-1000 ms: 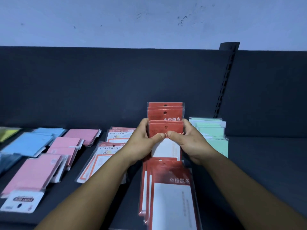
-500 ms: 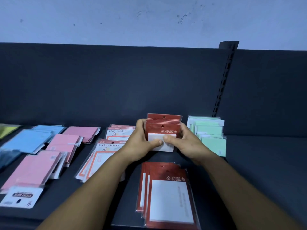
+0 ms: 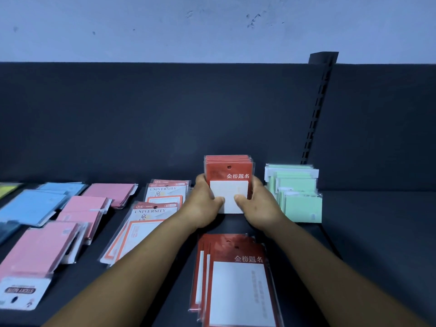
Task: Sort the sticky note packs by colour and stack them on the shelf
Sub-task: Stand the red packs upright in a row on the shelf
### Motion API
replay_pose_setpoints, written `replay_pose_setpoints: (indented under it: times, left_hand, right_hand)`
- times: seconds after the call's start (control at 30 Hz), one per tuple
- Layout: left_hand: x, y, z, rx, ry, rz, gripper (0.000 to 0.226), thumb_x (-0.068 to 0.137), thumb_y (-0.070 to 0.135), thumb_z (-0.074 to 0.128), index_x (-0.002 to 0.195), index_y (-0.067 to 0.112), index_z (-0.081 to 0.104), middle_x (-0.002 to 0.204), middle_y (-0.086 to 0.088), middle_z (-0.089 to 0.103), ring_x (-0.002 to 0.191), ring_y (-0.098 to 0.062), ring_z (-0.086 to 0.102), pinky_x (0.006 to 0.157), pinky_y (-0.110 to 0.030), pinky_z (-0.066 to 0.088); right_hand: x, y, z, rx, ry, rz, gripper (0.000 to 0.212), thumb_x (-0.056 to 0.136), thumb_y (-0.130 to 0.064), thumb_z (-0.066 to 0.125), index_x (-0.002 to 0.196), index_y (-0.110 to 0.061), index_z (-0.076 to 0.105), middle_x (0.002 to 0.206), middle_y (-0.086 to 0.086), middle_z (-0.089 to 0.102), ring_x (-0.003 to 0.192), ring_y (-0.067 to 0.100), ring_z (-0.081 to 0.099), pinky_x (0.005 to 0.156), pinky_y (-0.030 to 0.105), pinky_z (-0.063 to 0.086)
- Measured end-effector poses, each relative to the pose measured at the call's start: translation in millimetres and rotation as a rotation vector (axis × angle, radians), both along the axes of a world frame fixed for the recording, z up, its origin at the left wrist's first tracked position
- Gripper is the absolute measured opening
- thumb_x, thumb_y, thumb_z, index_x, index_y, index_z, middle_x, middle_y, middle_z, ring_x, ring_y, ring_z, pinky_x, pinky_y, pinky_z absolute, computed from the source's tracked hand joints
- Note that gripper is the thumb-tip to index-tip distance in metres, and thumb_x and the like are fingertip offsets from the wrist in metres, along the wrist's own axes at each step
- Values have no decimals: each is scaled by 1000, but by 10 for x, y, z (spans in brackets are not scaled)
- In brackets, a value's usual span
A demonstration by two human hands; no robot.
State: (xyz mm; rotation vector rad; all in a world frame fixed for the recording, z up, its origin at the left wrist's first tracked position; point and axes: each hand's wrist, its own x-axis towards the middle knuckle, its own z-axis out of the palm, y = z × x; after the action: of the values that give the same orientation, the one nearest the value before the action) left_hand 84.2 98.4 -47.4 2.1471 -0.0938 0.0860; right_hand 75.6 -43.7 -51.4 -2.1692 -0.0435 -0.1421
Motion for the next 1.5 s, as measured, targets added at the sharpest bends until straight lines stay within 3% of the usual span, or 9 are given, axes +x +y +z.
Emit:
replay_pose_setpoints:
  times: [0.27,0.73,0.93,1.0,1.07,1.17,1.27,1.37,1.5]
  left_hand:
    - [186,-114,-16,90,-15,75,43,90,14,59,130,15,43,125,-2,61,111,-21,59,85,-23,41]
    - [237,-176,84,251,26,36,41,94,17,54,130,10,36,125,-9,59,110,-26,58,79,-25,38]
    - [104,-164,115,276,65,40,77,97,25,51,149,-2,1,132,-16,53,114,-28,54,83,-27,37]
    - [9,-143,160,319,58,23,74,97,27,49,147,-4,4,131,-19,53,114,-31,55,81,-29,37]
    - [-129,-102,212,398,42,-38,62,97,31,50,141,-2,22,127,-18,56,111,-31,56,78,-28,38]
    - [-430,-22,297,501,64,-185,47,95,42,51,131,13,43,126,-5,60,111,-24,58,85,-27,44]
    - [-772,29,388,674,127,-206,40,93,51,50,114,17,55,116,-4,62,104,-23,59,85,-30,47]
    - [-1038,75,400,828,145,-164,40,91,56,49,80,18,53,87,-4,57,82,-23,54,69,-28,41]
    - [-1247,117,362,821,175,-185,51,86,61,53,63,17,44,67,1,48,72,-20,47,65,-26,36]
  right_hand:
    - [160,56,5,-86,25,-147,38,92,-12,55,129,-12,45,122,5,63,108,24,60,75,22,37]
    - [243,61,62,-158,104,-181,45,93,-16,57,132,-5,37,124,11,60,112,28,58,81,29,41]
    - [59,73,238,-175,135,-165,48,92,-27,59,125,-2,34,124,13,56,96,25,55,69,27,35]
    - [-49,66,307,-212,139,-150,51,92,-32,60,126,-2,37,123,12,56,94,24,55,65,27,36]
    - [-179,50,344,-239,144,-109,51,90,-36,61,126,-6,41,123,8,58,96,24,58,64,29,42]
    - [-433,8,364,-260,156,0,50,86,-40,63,128,-17,47,122,0,61,103,20,60,87,35,51]
    - [-734,-30,389,-349,225,84,58,84,-46,65,132,-21,45,122,-1,59,103,18,60,88,37,53]
    - [-1015,-78,376,-441,293,111,72,80,-51,66,139,-20,38,123,-1,54,103,17,56,85,33,51]
    - [-1275,-146,328,-487,327,76,78,76,-57,68,138,-21,36,131,-1,48,112,17,51,91,32,46]
